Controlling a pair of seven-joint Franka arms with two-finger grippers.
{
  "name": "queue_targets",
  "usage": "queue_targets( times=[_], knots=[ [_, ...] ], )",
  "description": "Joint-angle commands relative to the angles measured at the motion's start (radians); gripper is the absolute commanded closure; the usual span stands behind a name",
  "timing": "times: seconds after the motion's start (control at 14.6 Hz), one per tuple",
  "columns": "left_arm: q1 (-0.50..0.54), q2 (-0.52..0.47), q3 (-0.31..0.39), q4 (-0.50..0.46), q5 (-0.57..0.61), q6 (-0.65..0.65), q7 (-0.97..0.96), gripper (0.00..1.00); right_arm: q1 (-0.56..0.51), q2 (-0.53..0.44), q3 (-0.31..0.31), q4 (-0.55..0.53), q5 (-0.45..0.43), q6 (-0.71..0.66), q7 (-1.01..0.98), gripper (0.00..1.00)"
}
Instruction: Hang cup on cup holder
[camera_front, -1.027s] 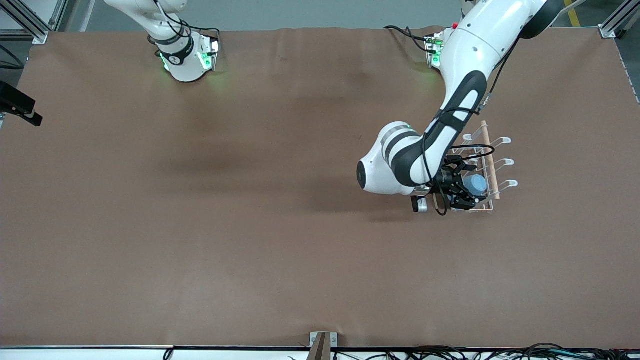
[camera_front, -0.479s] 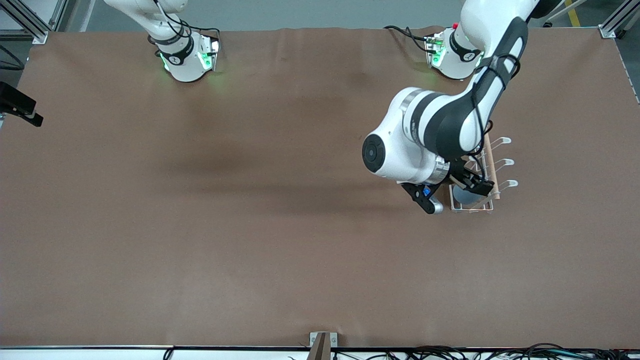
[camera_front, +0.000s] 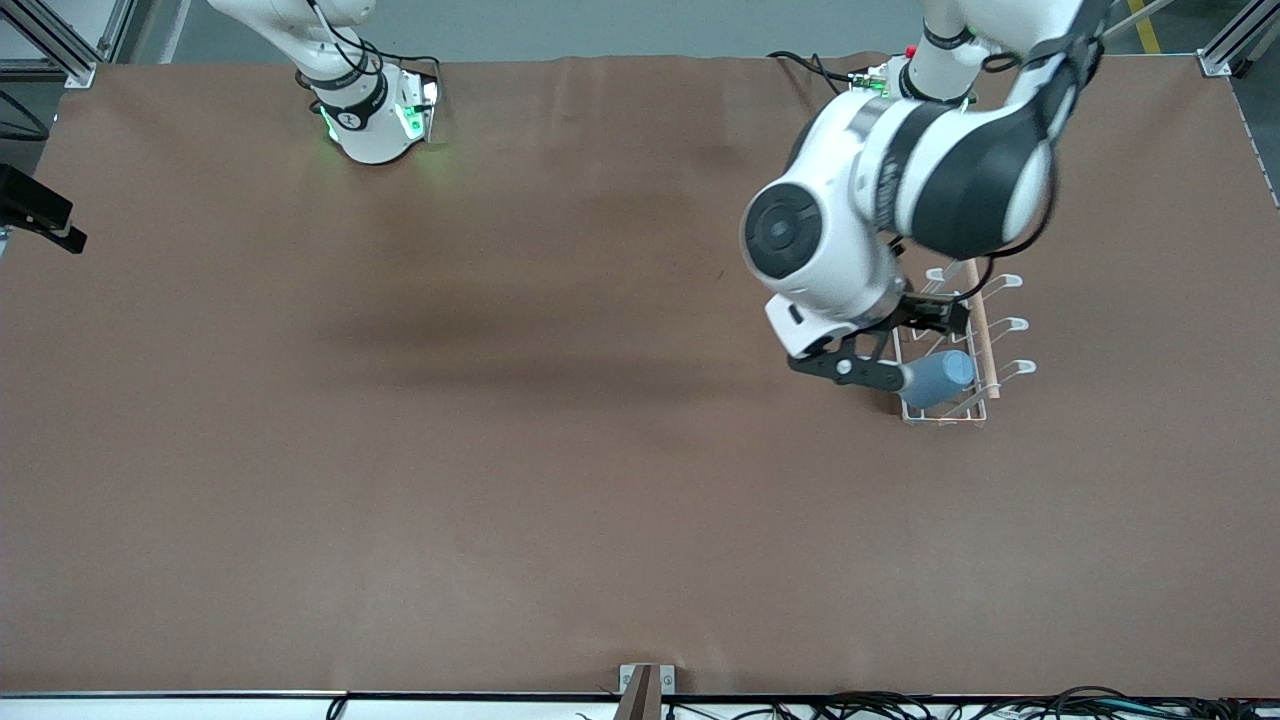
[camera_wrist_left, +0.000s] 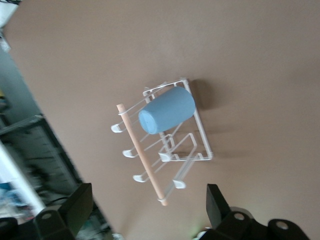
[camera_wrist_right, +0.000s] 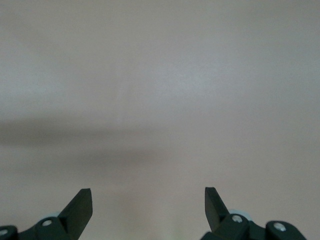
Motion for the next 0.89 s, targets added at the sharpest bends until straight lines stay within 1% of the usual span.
queue_targets(
  times=[0.0, 0.14, 0.27, 0.41, 0.55, 0.75, 0.82],
  knots=[
    [0.081, -0.095, -0.005, -0.014, -0.145, 0.060, -0.077, 0.00, -0.023, -0.011, 0.021, -0.017, -0.004, 0.009, 0.014, 0.01],
    [0.124, -0.146, -0.006, -0.014, -0.204, 0.083, -0.113, 0.00, -0.025, -0.011, 0.021, -0.015, -0.004, 0.012, 0.014, 0.00],
    [0.135, -0.198, -0.003, -0.014, -0.207, 0.087, -0.113, 0.00, -0.025, -0.011, 0.021, -0.015, -0.006, 0.009, 0.014, 0.00],
    [0.175, -0.235, -0.008, -0.013, -0.213, 0.099, -0.110, 0.00, -0.023, -0.011, 0.021, -0.015, -0.006, 0.012, 0.021, 0.00],
    [0.211, -0.265, -0.006, -0.014, -0.251, 0.126, -0.104, 0.00, -0.020, -0.011, 0.021, -0.015, -0.004, 0.017, 0.069, 0.00],
    [0.279, -0.330, 0.000, -0.019, -0.346, 0.122, -0.096, 0.00, -0.017, -0.014, 0.021, -0.018, -0.004, 0.014, 0.071, 0.00],
    [0.299, -0.331, 0.000, -0.019, -0.369, 0.122, -0.096, 0.00, -0.017, -0.014, 0.021, -0.018, -0.004, 0.014, 0.071, 0.00]
  ],
)
